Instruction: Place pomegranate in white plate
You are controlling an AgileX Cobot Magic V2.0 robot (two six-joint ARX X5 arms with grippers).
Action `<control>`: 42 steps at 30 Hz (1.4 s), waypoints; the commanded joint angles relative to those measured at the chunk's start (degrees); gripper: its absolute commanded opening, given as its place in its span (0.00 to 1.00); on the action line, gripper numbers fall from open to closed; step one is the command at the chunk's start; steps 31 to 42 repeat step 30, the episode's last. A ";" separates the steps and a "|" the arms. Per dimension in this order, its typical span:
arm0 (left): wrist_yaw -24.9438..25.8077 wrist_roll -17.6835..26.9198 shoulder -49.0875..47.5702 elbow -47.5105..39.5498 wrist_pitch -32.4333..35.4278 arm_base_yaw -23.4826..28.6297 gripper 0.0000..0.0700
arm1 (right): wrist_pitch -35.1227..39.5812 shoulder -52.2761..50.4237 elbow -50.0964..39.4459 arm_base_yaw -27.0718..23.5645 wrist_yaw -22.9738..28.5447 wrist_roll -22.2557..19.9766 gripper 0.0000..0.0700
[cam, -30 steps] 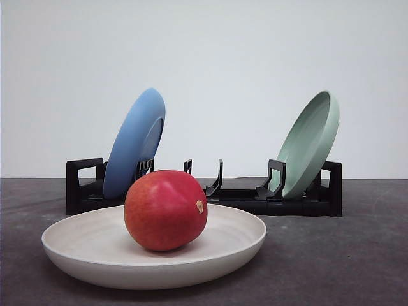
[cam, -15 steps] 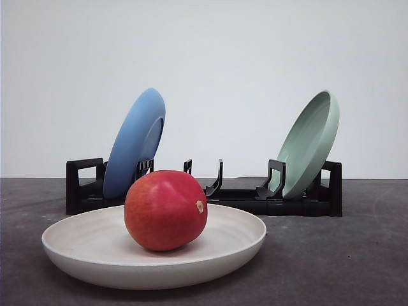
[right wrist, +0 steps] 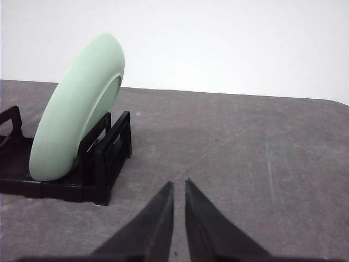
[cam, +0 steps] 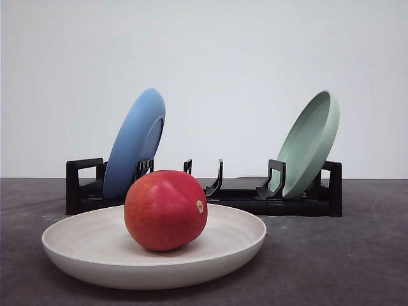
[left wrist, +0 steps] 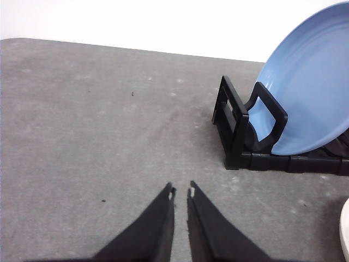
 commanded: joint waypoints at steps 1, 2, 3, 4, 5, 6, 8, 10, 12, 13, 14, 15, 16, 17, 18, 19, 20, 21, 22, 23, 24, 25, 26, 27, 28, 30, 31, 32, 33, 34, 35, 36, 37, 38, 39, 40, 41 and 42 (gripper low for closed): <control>-0.22 0.42 0.02 -0.63 -0.15 0.04 0.04 | 0.50 0.07 -0.24 -0.11 0.04 -0.13 0.05; -0.22 0.42 0.02 -0.63 -0.15 0.04 0.04 | 0.50 0.07 -0.24 -0.11 0.04 -0.13 0.05; -0.22 0.42 0.02 -0.63 -0.15 0.04 0.04 | 0.50 0.07 -0.24 -0.11 0.04 -0.13 0.05; -0.22 0.42 0.02 -0.63 -0.15 0.04 0.04 | 0.50 0.07 -0.24 -0.11 0.04 -0.13 0.05; -0.22 0.42 0.02 -0.63 -0.15 0.04 0.04 | 0.50 0.07 -0.24 -0.11 0.04 -0.13 0.05; -0.22 0.42 0.02 -0.63 -0.15 0.04 0.04 | 0.50 0.07 -0.24 -0.11 0.04 -0.13 0.05; -0.20 0.39 0.02 -0.63 -0.15 0.04 0.04 | 0.50 0.07 -0.24 -0.11 0.04 -0.13 0.05; -0.22 0.42 0.02 -0.63 -0.15 0.04 0.04 | 0.50 0.07 -0.24 -0.11 0.04 -0.13 0.05; -0.22 0.41 0.02 -0.63 -0.15 0.04 0.04 | 0.50 0.07 -0.24 -0.11 0.04 -0.13 0.05; -0.22 0.39 0.02 -0.63 -0.15 0.04 0.04 | 0.50 0.07 -0.24 -0.11 0.04 -0.13 0.05; -0.22 0.40 0.02 -0.63 -0.15 0.04 0.04 | 0.50 0.07 -0.24 -0.11 0.04 -0.13 0.05; -0.22 0.42 0.02 -0.63 -0.15 0.04 0.04 | 0.50 0.07 -0.24 -0.11 0.04 -0.12 0.05; -0.22 0.42 0.02 -0.63 -0.15 0.04 0.04 | 0.50 0.07 -0.24 -0.11 0.04 -0.13 0.05; -0.22 0.42 0.02 -0.63 -0.15 0.04 0.04 | 0.50 0.07 -0.24 -0.11 0.04 -0.13 0.05; -0.22 0.42 0.02 -0.63 -0.15 0.04 0.04 | 0.50 0.07 -0.24 -0.11 0.04 -0.13 0.05; -0.22 0.42 0.02 -0.63 -0.15 0.04 0.04 | 0.50 0.07 -0.24 -0.11 0.04 -0.12 0.05; -0.22 0.42 0.02 -0.63 -0.15 0.04 0.04 | 0.50 0.07 -0.24 -0.11 0.04 -0.13 0.05; -0.22 0.41 0.02 -0.63 -0.15 0.04 0.04 | 0.50 0.07 -0.24 -0.11 0.04 -0.13 0.05; -0.22 0.40 0.02 -0.63 -0.15 0.04 0.04 | 0.50 0.07 -0.24 -0.11 0.04 -0.13 0.05; -0.22 0.41 0.02 -0.63 -0.15 0.04 0.04 | 0.50 0.07 -0.24 -0.11 0.04 -0.13 0.05; -0.22 0.39 0.02 -0.63 -0.15 0.04 0.04 | 0.50 0.07 -0.24 -0.11 0.04 -0.13 0.05; -0.22 0.39 0.02 -0.63 -0.15 0.04 0.04 | 0.50 0.07 -0.24 -0.11 0.04 -0.13 0.05; -0.22 0.40 0.02 -0.63 -0.15 0.04 0.04 | 0.50 0.07 -0.24 -0.11 0.04 -0.13 0.05; -0.22 0.42 0.02 -0.63 -0.15 0.04 0.04 | 0.50 0.07 -0.24 -0.11 0.04 -0.13 0.05; -0.22 0.42 0.02 -0.63 -0.15 0.04 0.04 | 0.50 0.07 -0.24 -0.11 0.04 -0.13 0.05; -0.22 0.41 0.02 -0.63 -0.15 0.04 0.04 | 0.50 0.07 -0.24 -0.11 0.04 -0.13 0.05; -0.22 0.41 0.02 -0.63 -0.15 0.04 0.04 | 0.50 0.07 -0.24 -0.11 0.04 -0.13 0.05; -0.22 0.41 0.02 -0.63 -0.15 0.04 0.04 | 0.50 0.07 -0.24 -0.11 0.04 -0.13 0.05; -0.22 0.41 0.02 -0.63 -0.15 0.04 0.04 | 0.50 0.07 -0.24 -0.11 0.04 -0.13 0.05; -0.22 0.41 0.02 -0.63 -0.15 0.04 0.04 | 0.50 0.07 -0.24 -0.11 0.04 -0.13 0.05; -0.22 0.41 0.02 -0.63 -0.15 0.04 0.04 | 0.50 0.07 -0.24 -0.11 0.04 -0.13 0.05; -0.22 0.41 0.02 -0.63 -0.15 0.04 0.04 | 0.50 0.07 -0.24 -0.11 0.04 -0.13 0.05; -0.22 0.41 0.02 -0.63 -0.15 0.04 0.04 | 0.50 0.07 -0.24 -0.11 0.04 -0.13 0.05; -0.22 0.41 0.02 -0.63 -0.15 0.04 0.04 | 0.50 0.07 -0.24 -0.11 0.04 -0.13 0.05; -0.22 0.41 0.02 -0.63 -0.15 0.04 0.04 | 0.50 0.07 -0.24 -0.11 0.04 -0.13 0.05; -0.22 0.41 0.02 -0.63 -0.15 0.04 0.04 | 0.50 0.07 -0.24 -0.11 0.04 -0.13 0.05; -0.22 0.41 0.02 -0.63 -0.15 0.04 0.04 | 0.50 0.07 -0.24 -0.11 0.04 -0.13 0.05; -0.22 0.41 0.02 -0.63 -0.15 0.04 0.04 | 0.50 0.07 -0.24 -0.11 0.04 -0.13 0.05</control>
